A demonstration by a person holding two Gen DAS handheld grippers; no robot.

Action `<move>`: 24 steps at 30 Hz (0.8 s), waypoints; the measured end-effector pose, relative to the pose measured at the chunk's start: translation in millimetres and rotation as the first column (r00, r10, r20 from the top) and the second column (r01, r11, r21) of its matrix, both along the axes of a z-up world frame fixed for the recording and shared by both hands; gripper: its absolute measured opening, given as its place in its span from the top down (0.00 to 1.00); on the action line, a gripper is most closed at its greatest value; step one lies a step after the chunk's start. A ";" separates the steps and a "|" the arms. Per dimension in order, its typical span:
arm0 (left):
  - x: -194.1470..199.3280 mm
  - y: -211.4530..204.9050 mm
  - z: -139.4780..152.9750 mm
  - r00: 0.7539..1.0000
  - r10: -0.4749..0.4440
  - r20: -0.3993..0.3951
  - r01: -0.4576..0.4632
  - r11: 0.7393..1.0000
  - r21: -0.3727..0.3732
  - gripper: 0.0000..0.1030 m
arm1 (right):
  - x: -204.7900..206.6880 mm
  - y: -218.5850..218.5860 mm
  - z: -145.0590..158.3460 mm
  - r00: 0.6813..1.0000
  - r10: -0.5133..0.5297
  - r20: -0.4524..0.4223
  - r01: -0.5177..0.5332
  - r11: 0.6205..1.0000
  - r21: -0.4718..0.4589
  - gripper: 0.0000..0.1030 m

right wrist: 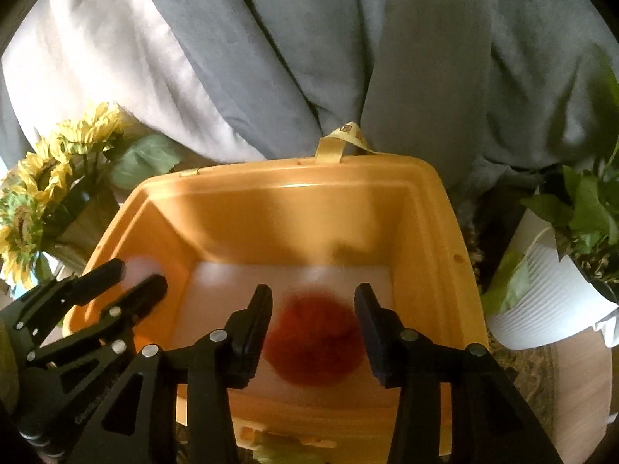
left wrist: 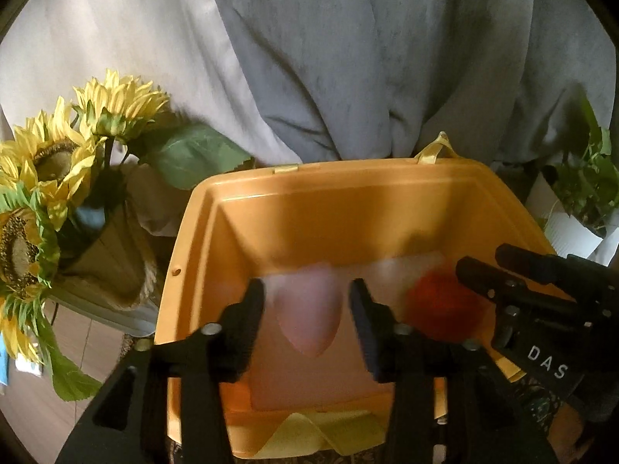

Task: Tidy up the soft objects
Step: 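Carry the sponge in the left tool while the right tool carries the strawberry over the orange crate, then open the left tool dropping the sponge while the right tool drops the strawberry into the crate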

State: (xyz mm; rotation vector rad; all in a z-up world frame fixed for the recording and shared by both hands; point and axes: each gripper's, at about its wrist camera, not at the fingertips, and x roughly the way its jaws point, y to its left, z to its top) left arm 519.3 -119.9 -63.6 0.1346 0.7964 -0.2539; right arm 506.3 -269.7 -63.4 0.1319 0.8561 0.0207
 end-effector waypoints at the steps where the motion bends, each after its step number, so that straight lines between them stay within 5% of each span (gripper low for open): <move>1: 0.1 -0.2 -0.5 1.000 0.001 -0.003 -0.001 1.000 0.000 0.46 | -0.3 0.3 0.4 1.000 -0.001 0.004 0.001 1.000 -0.001 0.54; 24: -71.9 15.4 58.0 0.986 0.031 0.166 -0.023 0.998 -0.053 0.33 | -82.2 -1.2 59.4 0.974 -0.089 0.209 0.091 0.996 -0.003 0.34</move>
